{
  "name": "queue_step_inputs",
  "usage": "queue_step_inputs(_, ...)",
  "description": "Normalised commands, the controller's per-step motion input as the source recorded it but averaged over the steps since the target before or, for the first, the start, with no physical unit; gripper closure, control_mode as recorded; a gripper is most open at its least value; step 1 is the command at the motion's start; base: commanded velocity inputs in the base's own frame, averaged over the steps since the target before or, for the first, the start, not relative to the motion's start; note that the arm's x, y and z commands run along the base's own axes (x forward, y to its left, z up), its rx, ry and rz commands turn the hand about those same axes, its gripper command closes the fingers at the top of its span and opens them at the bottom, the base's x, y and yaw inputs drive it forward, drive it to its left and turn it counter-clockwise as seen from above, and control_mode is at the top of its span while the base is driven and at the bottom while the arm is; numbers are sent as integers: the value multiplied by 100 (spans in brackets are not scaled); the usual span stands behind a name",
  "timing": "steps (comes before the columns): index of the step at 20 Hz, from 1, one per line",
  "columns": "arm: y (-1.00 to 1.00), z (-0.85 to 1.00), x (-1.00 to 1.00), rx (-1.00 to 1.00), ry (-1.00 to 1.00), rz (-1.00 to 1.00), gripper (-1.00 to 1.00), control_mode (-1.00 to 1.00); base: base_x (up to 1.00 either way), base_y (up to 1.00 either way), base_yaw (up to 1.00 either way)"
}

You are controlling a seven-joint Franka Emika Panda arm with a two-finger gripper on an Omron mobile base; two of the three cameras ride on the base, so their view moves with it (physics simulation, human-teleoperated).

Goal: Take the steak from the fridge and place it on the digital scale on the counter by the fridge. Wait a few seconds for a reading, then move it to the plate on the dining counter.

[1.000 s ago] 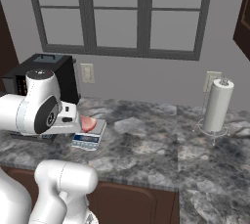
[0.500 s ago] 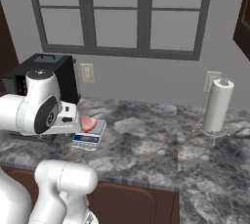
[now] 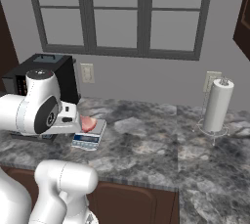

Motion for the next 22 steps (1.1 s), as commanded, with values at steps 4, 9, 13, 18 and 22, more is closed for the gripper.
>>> queue_step_inputs(4, 0, 0, 0, 0, 0, 0, -100, -100, 0, 0, 0)
queue_step_inputs(9, 0, 0, 0, 0, 0, 0, -100, -100, 0, 0, 0)
queue_step_inputs(13, 0, 0, 0, 0, 0, 0, -100, -100, 0, 0, 0)
queue_step_inputs(18, 0, 0, 0, 0, 0, 0, -100, -100, 0, 0, 0)
queue_step_inputs(22, 0, 0, 0, 0, 0, 0, -100, -100, 0, 0, 0)
